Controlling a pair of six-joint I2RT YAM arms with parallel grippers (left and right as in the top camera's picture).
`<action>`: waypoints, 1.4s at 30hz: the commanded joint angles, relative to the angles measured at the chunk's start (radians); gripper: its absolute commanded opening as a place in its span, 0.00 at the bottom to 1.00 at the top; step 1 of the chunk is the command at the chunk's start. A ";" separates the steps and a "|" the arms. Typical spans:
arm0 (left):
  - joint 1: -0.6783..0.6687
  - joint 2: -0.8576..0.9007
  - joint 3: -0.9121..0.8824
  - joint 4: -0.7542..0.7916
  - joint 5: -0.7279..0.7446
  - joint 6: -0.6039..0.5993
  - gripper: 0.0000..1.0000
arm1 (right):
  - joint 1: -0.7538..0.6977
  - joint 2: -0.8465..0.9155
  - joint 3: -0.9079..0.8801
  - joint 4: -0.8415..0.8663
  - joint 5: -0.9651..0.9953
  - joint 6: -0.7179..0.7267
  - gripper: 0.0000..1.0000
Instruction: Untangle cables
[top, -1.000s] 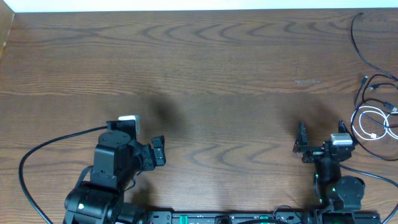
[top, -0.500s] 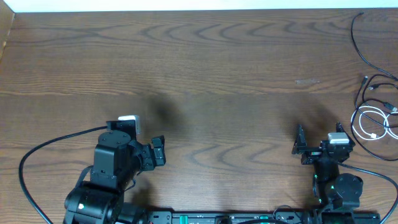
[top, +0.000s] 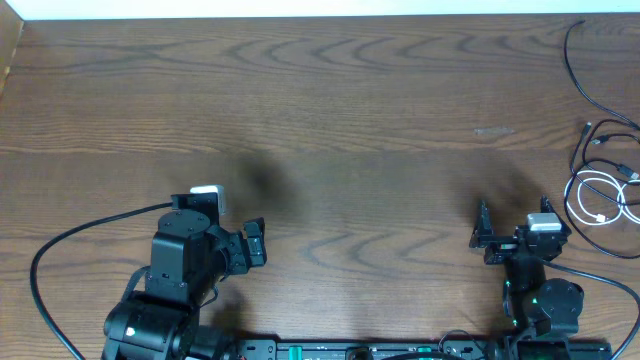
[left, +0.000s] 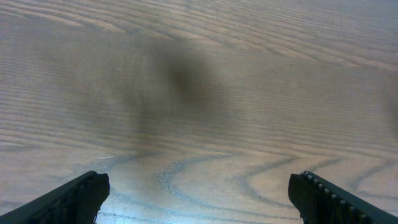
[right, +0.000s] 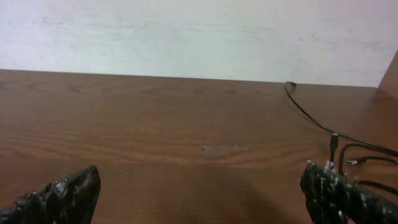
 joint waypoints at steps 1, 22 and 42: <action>0.004 0.000 -0.005 -0.001 -0.002 0.002 0.98 | -0.011 -0.006 -0.002 -0.005 0.008 -0.019 0.99; 0.005 -0.058 -0.007 -0.083 -0.029 0.003 0.98 | -0.011 -0.006 -0.002 -0.005 0.008 -0.019 0.99; 0.098 -0.345 -0.290 0.352 0.103 0.366 0.98 | -0.011 -0.006 -0.002 -0.005 0.008 -0.019 0.99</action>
